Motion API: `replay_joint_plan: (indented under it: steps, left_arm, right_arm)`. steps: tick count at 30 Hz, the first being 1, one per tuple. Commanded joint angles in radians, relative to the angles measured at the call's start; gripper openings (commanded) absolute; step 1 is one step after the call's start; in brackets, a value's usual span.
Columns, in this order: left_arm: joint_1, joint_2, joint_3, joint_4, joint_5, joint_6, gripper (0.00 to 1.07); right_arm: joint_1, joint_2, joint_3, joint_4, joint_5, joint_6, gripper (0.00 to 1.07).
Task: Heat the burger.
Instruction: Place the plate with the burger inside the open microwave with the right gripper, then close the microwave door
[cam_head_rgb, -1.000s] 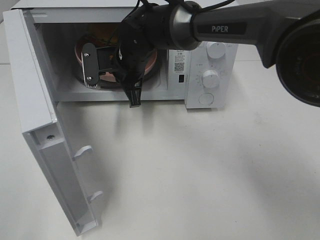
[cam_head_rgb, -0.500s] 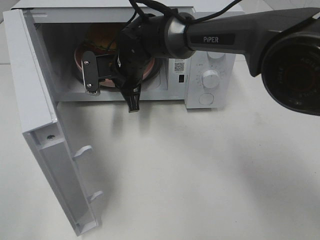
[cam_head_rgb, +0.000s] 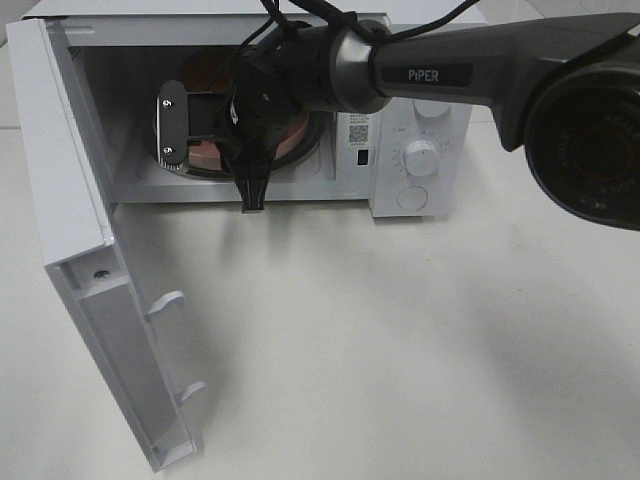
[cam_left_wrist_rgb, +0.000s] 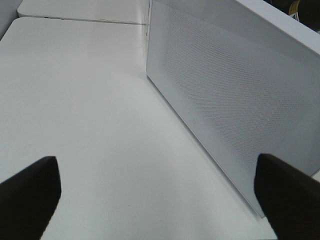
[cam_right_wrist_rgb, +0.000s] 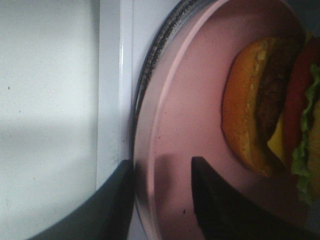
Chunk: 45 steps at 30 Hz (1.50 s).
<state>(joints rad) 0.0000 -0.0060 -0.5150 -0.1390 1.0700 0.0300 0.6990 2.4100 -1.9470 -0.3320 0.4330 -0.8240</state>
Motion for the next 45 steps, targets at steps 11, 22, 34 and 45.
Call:
replay_joint_plan:
  steps: [11,22,34,45]
  left_arm:
    - [0.001,-0.017,-0.001,-0.001,-0.001,0.001,0.98]
    - [0.001,-0.017,-0.001,-0.001,-0.001,0.001,0.98]
    - [0.001,-0.017,-0.001,-0.001,-0.001,0.001,0.98]
    - [0.001,-0.017,-0.001,-0.001,-0.001,0.001,0.98]
  right_arm:
    - [0.014,-0.076,0.081,0.01,-0.036,0.003,0.7]
    - [0.031,-0.238,0.337,-0.025,-0.165,-0.005,0.75]
    - [0.031,-0.461,0.638,-0.025,-0.236,-0.007,0.76]
    - [0.031,-0.677,0.872,-0.021,-0.23,0.113,0.76]
